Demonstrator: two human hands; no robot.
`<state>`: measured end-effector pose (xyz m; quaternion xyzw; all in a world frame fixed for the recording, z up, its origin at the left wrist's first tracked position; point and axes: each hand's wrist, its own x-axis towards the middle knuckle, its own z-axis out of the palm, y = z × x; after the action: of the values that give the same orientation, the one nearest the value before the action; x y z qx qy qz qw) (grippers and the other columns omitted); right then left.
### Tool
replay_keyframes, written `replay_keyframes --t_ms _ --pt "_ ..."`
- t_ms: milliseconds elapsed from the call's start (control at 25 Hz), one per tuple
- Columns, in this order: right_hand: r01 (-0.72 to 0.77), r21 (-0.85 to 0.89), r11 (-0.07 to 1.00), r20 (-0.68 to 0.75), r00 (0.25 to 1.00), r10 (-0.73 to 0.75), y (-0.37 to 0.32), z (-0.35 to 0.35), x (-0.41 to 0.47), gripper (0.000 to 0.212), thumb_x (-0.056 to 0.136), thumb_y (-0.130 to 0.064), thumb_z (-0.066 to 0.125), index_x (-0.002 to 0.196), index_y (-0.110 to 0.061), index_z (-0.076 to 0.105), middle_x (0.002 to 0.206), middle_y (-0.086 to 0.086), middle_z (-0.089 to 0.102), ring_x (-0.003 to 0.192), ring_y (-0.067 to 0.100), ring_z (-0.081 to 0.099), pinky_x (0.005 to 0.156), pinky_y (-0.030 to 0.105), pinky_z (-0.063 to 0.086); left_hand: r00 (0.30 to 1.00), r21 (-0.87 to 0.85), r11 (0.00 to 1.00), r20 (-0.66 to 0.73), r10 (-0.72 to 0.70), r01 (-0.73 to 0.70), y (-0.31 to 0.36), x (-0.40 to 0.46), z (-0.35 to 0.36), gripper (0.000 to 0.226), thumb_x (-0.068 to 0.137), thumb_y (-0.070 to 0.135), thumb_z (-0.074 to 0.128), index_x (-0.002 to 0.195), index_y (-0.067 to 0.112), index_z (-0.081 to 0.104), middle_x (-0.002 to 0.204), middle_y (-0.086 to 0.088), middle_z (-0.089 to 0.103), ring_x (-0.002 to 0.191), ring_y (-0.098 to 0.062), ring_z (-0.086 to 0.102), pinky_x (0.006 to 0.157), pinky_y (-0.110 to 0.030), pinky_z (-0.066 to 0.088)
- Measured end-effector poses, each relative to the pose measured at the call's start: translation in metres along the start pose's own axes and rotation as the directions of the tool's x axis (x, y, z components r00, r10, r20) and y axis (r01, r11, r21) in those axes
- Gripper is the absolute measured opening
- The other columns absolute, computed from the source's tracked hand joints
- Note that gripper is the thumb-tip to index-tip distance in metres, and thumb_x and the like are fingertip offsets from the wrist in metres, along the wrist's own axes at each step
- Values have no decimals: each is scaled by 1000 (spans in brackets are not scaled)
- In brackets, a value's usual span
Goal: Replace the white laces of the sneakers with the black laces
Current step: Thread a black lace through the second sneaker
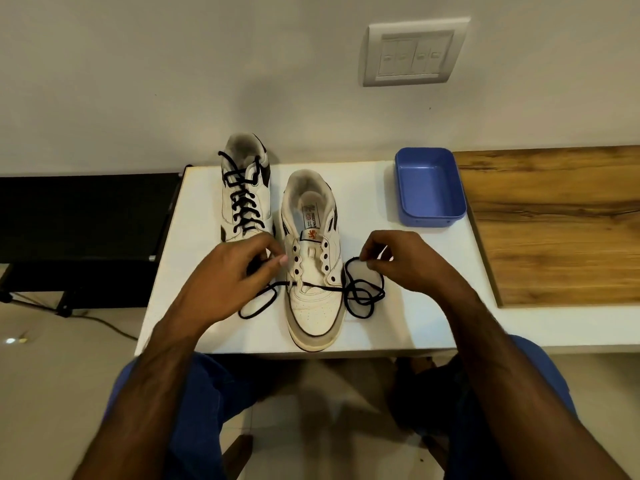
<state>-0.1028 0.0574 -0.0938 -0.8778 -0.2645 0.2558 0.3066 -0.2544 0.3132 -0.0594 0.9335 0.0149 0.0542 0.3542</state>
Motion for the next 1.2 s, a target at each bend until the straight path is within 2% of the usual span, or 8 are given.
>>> replay_keyframes --t_ms 160,560,680,800,880,1040,1120,1200 --pt "-1 -92 996 262 965 25 2 10 -4 22 84 -35 79 100 -22 70 97 -7 68 88 14 64 79 29 56 981 130 986 174 80 -104 -1 0 28 17 96 43 61 107 30 61 66 13 56 62 -8 56 53 -24 41" --pt "94 -176 980 245 968 -49 4 19 -6 14 88 -23 76 99 -15 73 90 -5 66 81 13 62 71 24 46 982 303 941 154 110 -153 3 5 46 10 90 37 72 96 33 66 61 23 42 58 -2 46 52 -21 31" --pt "94 268 959 147 980 -137 0 -11 -15 11 89 -22 75 88 -11 72 89 -2 75 75 10 67 71 27 53 993 172 985 115 -11 -9 6 5 44 11 92 30 67 93 34 57 61 16 52 63 -3 55 55 -25 35" --pt "193 729 657 -50 972 -230 -21 -28 -25 7 87 -10 71 93 -6 71 88 13 75 73 19 67 66 27 53 993 -10 999 118 -31 33 11 7 43 18 91 35 70 103 38 57 73 8 58 65 -13 56 59 -31 44" --pt "233 841 489 -133 964 -231 -38 -21 -24 15 84 -6 70 98 0 67 82 12 75 73 20 71 66 26 55 994 -86 996 109 6 3 18 9 43 29 88 46 71 113 42 56 94 15 57 75 -12 58 68 -31 50" --pt "316 860 400 -228 940 -252 -66 -2 -19 16 82 -5 71 96 0 67 81 13 75 72 21 72 64 26 56 998 -389 920 -37 42 -53 37 13 40 31 86 43 65 115 31 64 128 18 54 122 -12 54 98 -21 43" --pt "391 851 350 -351 920 -175 -69 -6 -17 16 81 -7 71 95 -1 68 81 9 75 70 18 69 65 27 55 998 -631 773 -60 38 -67 44 13 30 10 90 33 62 90 24 67 101 5 71 94 -13 67 90 -29 48" --pt "423 852 310 -452 892 26 -57 -14 -13 15 85 -10 71 98 -4 69 87 9 75 73 16 68 70 28 55 991 -804 581 -130 35 -126 44 10 12 22 91 38 66 74 25 59 62 2 63 58 -17 60 78 -36 51"
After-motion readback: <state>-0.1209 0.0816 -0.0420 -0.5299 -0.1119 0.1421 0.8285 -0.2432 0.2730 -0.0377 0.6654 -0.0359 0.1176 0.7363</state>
